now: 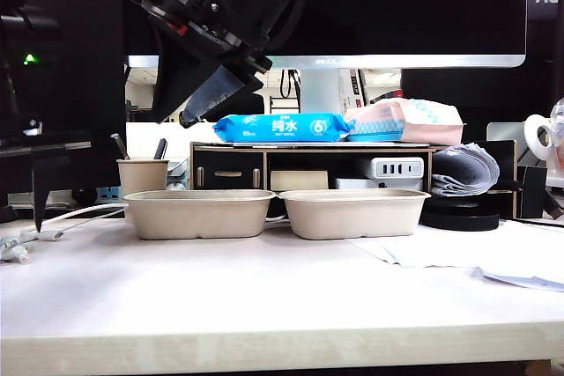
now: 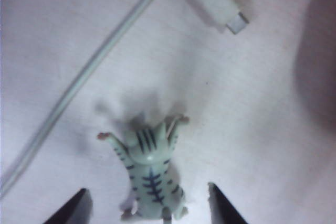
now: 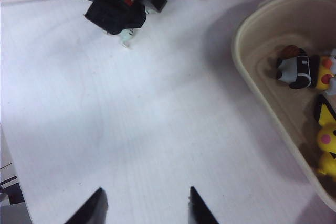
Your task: Put the dolls with similar sizes into the same paper box, while dolls with different sizes go into separate paper boxes.
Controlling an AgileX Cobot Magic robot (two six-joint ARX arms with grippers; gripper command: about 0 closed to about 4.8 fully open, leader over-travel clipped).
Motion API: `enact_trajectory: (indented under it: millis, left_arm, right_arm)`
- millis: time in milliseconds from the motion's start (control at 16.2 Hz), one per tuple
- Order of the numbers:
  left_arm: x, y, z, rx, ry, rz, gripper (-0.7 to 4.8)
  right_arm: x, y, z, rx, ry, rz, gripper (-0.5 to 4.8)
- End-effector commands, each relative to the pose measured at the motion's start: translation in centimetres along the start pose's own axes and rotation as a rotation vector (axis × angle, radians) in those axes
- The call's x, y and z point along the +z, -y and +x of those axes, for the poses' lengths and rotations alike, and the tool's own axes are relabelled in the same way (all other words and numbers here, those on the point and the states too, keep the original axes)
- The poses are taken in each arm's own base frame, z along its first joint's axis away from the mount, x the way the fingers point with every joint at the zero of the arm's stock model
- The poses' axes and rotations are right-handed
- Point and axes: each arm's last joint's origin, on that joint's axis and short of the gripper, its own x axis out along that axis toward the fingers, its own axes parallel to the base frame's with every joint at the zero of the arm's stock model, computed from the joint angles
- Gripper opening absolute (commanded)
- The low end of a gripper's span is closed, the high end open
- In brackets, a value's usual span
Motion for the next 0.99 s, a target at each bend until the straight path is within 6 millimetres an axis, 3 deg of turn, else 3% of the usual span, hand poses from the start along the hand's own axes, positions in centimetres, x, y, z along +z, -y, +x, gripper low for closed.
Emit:
enact_trajectory:
  millis: [62,433,556,742,865,989]
  left_arm:
    - [0.1,0.1,0.0,-0.001,0.017,-0.029,3.0]
    - [-0.2,0.0,1.6,0.032,-0.058,-0.053,2.86]
    - [-0.1,0.0,1.7,0.034,-0.047,-0.057,1.92]
    - [0.0,0.1,1.9,0.032,-0.044,-0.057,1.73]
    - [-0.1,0.1,2.2,0.037,-0.058,-0.047,0.33]
    - [-0.1,0.1,2.5,0.04,-0.066,-0.041,-0.07]
  right_arm:
    - [0.3,-0.1,-0.4,0.003,0.015,-0.009,2.03]
    - [0.3,-0.2,-0.4,0.004,0.015,-0.009,2.03]
    - [0.3,-0.2,-0.4,0.004,0.015,-0.009,2.03]
    - [0.3,-0.2,-0.4,0.006,0.016,-0.009,2.03]
    - [0.3,-0.1,-0.4,0.006,0.016,-0.009,2.03]
    - [0.3,-0.1,-0.5,0.005,0.018,-0.009,2.03]
